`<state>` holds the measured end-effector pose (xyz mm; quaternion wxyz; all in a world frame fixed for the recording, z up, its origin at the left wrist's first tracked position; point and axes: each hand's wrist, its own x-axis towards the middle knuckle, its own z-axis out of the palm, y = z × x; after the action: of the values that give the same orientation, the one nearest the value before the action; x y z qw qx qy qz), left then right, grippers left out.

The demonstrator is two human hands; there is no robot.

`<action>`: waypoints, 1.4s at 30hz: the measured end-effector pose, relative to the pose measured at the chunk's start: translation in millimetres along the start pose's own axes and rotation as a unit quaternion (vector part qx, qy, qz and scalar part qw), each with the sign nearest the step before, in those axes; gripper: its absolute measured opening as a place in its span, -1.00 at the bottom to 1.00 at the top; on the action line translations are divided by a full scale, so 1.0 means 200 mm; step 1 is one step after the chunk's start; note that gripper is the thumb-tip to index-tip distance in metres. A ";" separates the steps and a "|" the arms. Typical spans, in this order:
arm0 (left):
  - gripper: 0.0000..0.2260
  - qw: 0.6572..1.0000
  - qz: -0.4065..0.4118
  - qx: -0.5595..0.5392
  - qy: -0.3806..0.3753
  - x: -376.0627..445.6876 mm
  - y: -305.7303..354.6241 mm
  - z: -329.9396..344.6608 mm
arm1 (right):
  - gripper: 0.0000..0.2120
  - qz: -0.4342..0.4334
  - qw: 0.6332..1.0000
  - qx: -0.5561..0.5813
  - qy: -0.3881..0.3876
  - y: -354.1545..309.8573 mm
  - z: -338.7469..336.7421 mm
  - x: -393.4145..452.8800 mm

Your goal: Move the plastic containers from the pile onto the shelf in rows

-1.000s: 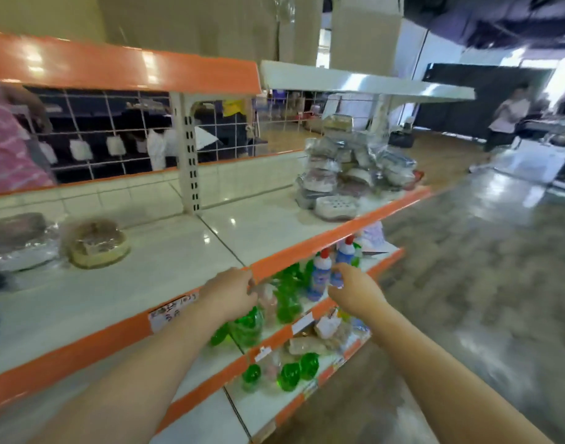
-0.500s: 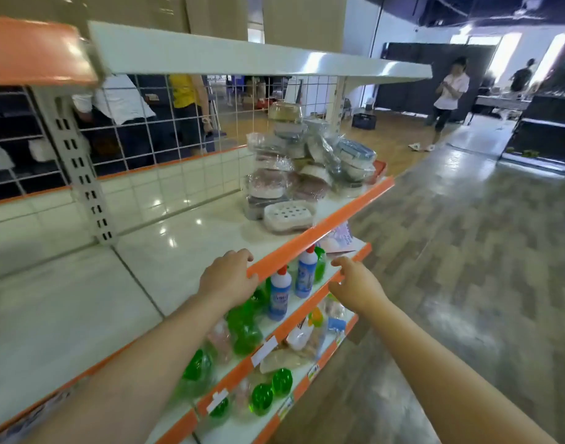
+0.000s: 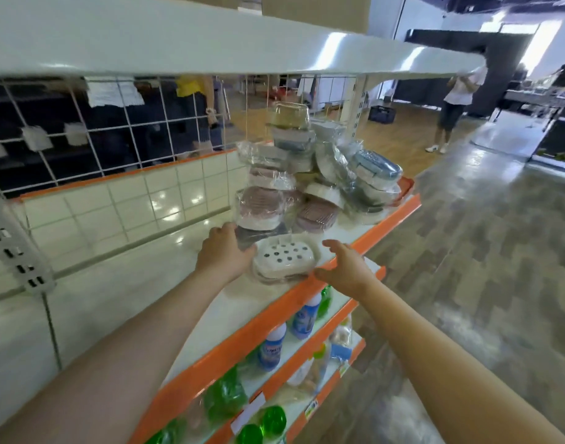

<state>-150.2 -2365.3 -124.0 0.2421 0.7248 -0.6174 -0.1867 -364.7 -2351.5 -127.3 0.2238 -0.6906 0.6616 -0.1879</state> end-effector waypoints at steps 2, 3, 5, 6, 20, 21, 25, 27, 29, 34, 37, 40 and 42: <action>-0.47 1.000 -0.003 0.001 0.002 0.06 0.02 0.03 | -0.30 -0.025 0.999 0.014 -0.017 0.02 0.00 0.08; -0.47 1.000 -0.011 -0.004 -0.001 0.08 0.04 0.04 | -0.28 -0.041 0.998 0.021 -0.032 0.02 0.00 0.11; -0.44 0.999 -0.027 -0.037 0.004 0.14 0.07 0.05 | -0.21 -0.077 0.994 0.024 -0.076 0.03 0.01 0.20; -0.42 0.997 -0.039 -0.067 0.017 0.16 0.08 0.05 | -0.15 -0.092 0.991 0.018 -0.097 0.04 0.02 0.24; -0.32 0.986 -0.134 -0.068 0.073 0.39 0.25 0.18 | 0.01 -0.228 0.950 -0.065 -0.205 0.11 0.01 0.51; -0.27 0.984 -0.151 -0.051 0.076 0.40 0.27 0.19 | 0.01 -0.234 0.948 -0.064 -0.206 0.12 0.01 0.52; -0.20 0.978 -0.184 -0.014 0.093 0.44 0.30 0.23 | -0.07 -0.259 0.944 -0.063 -0.193 0.12 0.01 0.53; -0.19 0.976 -0.196 -0.016 0.097 0.47 0.30 0.24 | -0.12 -0.266 0.943 -0.057 -0.190 0.12 0.01 0.54; -0.20 0.974 -0.200 -0.021 0.105 0.48 0.29 0.25 | -0.15 -0.268 0.942 -0.055 -0.193 0.13 0.01 0.56; -0.23 0.971 -0.193 -0.044 0.132 0.47 0.26 0.23 | -0.16 -0.272 0.941 -0.040 -0.199 0.15 0.02 0.57; -0.26 0.971 -0.189 -0.051 0.134 0.46 0.24 0.18 | -0.19 -0.272 0.940 -0.032 -0.203 0.15 0.02 0.58; -0.24 0.969 -0.195 -0.064 0.135 0.44 0.22 0.14 | -0.23 -0.273 0.940 -0.017 -0.203 0.14 0.01 0.58; -0.24 0.968 -0.197 -0.068 0.142 0.42 0.22 0.11 | -0.26 -0.270 0.940 -0.011 -0.207 0.14 0.01 0.58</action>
<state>-183.9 -2456.0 -114.9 0.3343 0.8330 -0.4079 -0.1672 -381.1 -2468.1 -149.1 0.2894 -0.8692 0.3915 -0.0868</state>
